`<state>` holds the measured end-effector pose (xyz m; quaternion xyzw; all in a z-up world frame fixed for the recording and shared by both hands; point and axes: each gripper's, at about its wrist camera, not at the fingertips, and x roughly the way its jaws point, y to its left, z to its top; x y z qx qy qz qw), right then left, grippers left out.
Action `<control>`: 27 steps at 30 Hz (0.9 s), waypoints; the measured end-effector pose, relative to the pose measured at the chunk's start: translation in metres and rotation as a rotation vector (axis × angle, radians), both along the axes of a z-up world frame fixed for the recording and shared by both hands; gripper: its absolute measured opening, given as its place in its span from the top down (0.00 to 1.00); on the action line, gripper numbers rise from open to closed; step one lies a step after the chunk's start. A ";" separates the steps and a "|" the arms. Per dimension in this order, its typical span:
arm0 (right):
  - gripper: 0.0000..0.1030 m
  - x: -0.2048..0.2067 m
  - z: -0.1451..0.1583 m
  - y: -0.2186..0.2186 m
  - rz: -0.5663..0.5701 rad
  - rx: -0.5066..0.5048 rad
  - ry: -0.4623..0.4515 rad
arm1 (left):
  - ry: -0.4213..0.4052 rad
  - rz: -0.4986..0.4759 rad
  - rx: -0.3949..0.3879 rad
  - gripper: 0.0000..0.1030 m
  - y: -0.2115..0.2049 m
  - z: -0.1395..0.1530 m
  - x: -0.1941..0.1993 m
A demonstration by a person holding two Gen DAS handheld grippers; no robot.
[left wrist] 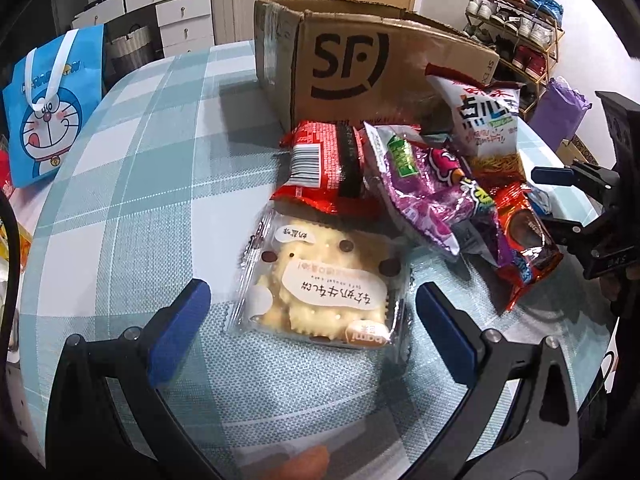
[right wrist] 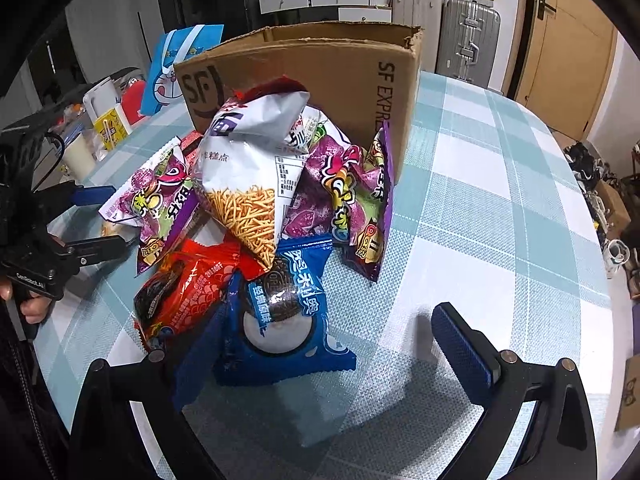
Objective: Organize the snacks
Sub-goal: 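Move both tools back toward the snack pile, then grasp the clear cookie-bun pack with the left tool while the right tool grasps the blue Oreo pack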
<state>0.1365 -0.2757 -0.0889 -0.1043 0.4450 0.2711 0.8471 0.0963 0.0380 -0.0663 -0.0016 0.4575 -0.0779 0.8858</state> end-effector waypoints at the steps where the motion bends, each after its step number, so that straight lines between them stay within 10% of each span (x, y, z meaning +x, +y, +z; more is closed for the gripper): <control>1: 0.06 0.000 0.000 0.000 0.005 0.001 -0.001 | 0.001 0.000 0.000 0.01 0.000 0.000 0.001; 17: 0.55 -0.018 0.008 0.010 0.115 0.049 -0.009 | 0.004 0.000 0.016 0.01 -0.001 -0.001 0.002; 27: 0.56 -0.026 0.022 -0.007 0.147 0.053 -0.037 | 0.007 0.001 0.033 0.01 -0.006 -0.001 0.000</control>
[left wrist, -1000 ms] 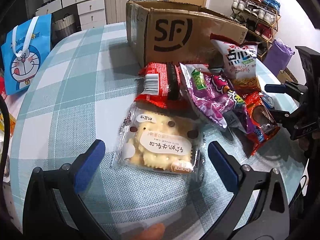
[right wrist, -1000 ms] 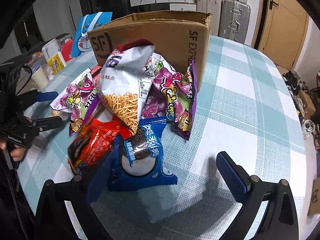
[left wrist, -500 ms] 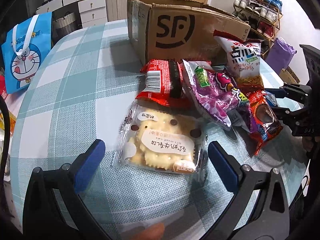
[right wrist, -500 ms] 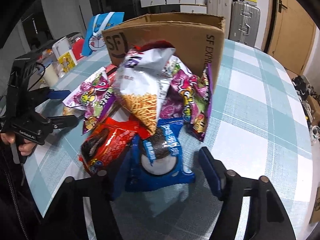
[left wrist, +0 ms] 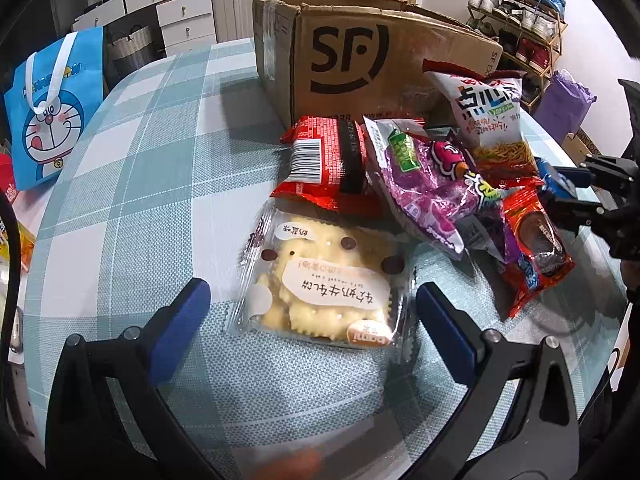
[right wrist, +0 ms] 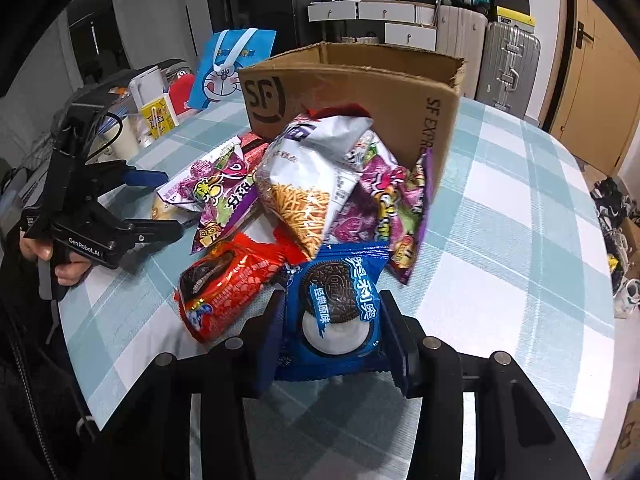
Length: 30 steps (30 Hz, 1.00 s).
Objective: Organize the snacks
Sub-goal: 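Grasp the clear cookie-bun pack with the left tool while the right tool grasps the blue Oreo pack, then lift and carry the bun pack and Oreo pack over the box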
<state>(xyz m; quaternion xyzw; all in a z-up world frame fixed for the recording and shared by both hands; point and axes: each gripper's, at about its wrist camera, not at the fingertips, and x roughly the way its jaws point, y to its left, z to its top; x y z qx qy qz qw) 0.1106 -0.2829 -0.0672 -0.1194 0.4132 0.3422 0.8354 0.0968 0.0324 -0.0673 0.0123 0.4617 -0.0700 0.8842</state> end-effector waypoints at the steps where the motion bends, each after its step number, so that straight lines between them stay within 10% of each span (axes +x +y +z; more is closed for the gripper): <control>1: 0.56 0.000 0.001 -0.003 -0.002 0.002 -0.002 | 0.000 0.000 0.002 0.01 0.000 0.000 0.000; 9: 0.56 0.000 0.006 -0.014 -0.009 0.014 -0.007 | -0.038 -0.023 0.002 0.38 -0.001 0.006 -0.007; 30: 0.56 -0.005 0.037 -0.034 -0.040 0.128 -0.079 | -0.164 0.064 -0.076 0.41 0.033 0.052 -0.022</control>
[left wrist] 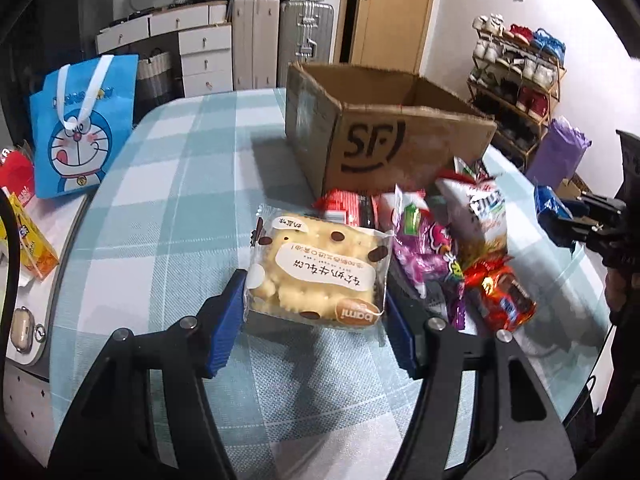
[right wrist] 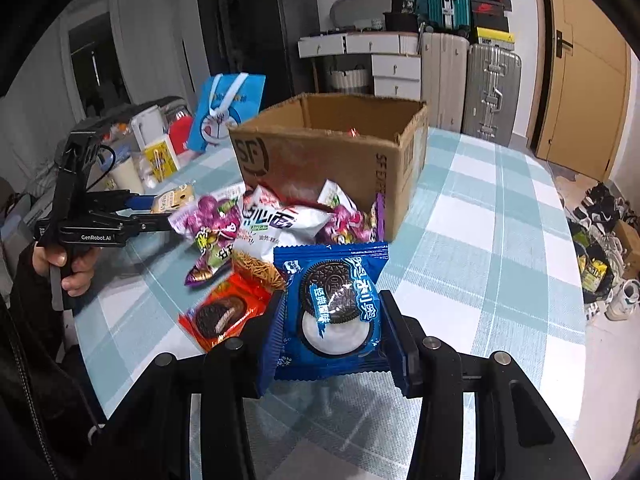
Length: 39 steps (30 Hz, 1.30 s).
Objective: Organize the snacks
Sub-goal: 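Lift and carry the bun pack and Oreo pack over the box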
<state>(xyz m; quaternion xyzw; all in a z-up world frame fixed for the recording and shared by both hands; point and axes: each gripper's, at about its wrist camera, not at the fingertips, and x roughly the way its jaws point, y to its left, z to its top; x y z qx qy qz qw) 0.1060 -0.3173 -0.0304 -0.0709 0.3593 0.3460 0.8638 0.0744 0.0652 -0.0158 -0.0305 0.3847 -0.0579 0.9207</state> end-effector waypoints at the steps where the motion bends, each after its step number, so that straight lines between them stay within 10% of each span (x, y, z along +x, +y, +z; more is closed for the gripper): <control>1: 0.56 -0.001 0.002 0.000 0.000 0.006 -0.007 | -0.007 0.003 -0.002 0.41 0.000 0.003 -0.001; 39: 0.56 0.024 0.055 0.017 -0.121 0.180 -0.109 | -0.198 0.032 -0.047 0.40 -0.039 0.091 0.028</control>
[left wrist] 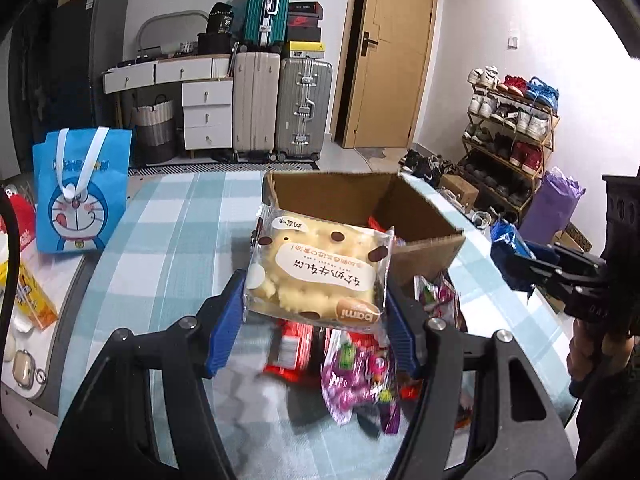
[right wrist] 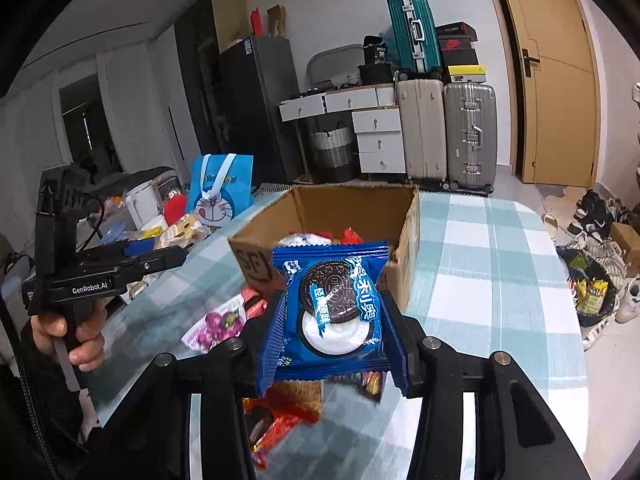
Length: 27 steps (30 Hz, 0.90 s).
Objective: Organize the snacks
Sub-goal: 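Lift and carry the bun pack and Oreo pack over the box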
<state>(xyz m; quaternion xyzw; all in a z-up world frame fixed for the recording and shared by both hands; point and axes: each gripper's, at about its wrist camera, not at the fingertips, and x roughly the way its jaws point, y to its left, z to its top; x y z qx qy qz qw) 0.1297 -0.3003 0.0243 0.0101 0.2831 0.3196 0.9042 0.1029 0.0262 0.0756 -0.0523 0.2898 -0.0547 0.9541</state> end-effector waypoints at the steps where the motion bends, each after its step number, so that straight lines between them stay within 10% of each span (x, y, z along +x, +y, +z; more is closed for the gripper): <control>1: 0.56 0.002 0.002 0.001 -0.004 0.003 -0.001 | -0.005 -0.001 -0.003 0.40 -0.001 0.003 0.003; 27: 0.56 0.071 0.032 0.031 -0.063 0.054 -0.002 | -0.005 -0.010 0.046 0.40 -0.041 0.013 0.099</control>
